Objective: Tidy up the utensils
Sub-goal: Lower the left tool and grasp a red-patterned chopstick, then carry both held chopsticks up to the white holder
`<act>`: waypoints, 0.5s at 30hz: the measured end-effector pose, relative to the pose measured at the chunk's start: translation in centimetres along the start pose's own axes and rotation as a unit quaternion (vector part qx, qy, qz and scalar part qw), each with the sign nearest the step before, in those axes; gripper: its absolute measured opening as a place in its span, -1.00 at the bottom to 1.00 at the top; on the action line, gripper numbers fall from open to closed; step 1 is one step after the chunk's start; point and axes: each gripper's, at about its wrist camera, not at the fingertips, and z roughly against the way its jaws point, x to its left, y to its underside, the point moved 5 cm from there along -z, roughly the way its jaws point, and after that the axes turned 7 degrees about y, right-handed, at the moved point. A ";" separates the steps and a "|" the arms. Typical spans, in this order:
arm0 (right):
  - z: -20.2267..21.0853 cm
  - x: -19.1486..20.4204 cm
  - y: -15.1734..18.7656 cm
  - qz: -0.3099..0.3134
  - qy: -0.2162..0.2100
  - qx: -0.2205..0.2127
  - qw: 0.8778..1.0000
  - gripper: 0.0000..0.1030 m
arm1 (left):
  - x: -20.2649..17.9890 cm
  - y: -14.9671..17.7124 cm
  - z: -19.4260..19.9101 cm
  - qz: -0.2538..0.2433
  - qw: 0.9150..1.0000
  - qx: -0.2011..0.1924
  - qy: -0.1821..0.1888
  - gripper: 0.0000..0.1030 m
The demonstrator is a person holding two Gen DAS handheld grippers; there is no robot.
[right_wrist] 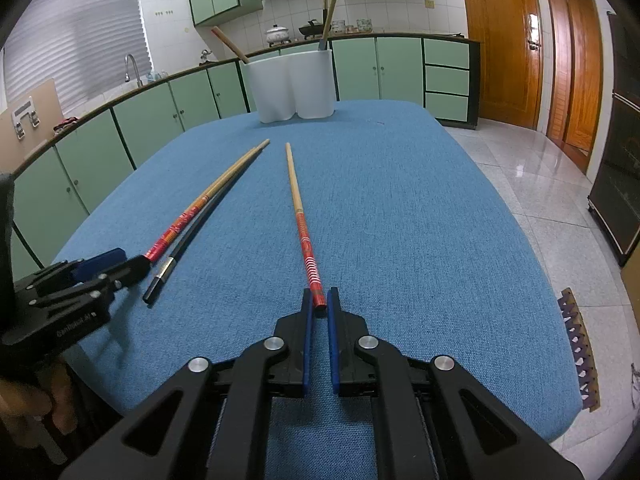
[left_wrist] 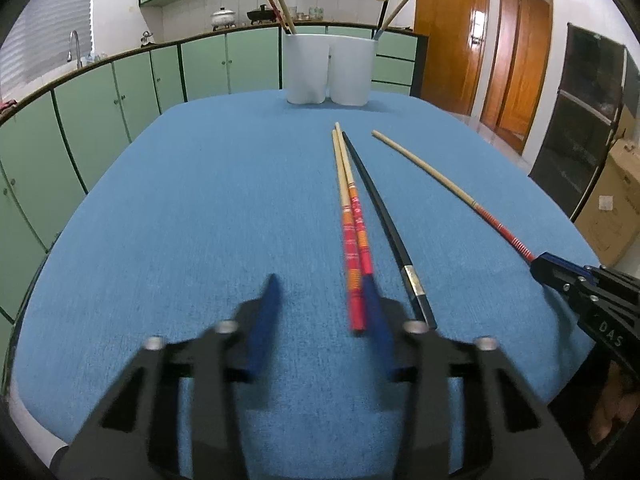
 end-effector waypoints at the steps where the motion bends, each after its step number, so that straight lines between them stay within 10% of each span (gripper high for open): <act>1: 0.0 0.0 0.0 0.000 0.000 0.000 1.000 -0.87 | 0.2 0.0 0.2 0.004 1.000 -0.002 0.001 -0.75; 15: 0.5 1.8 0.3 0.053 0.010 -0.015 0.998 -0.80 | 3.5 1.2 2.3 0.035 0.998 0.001 -0.048 -0.84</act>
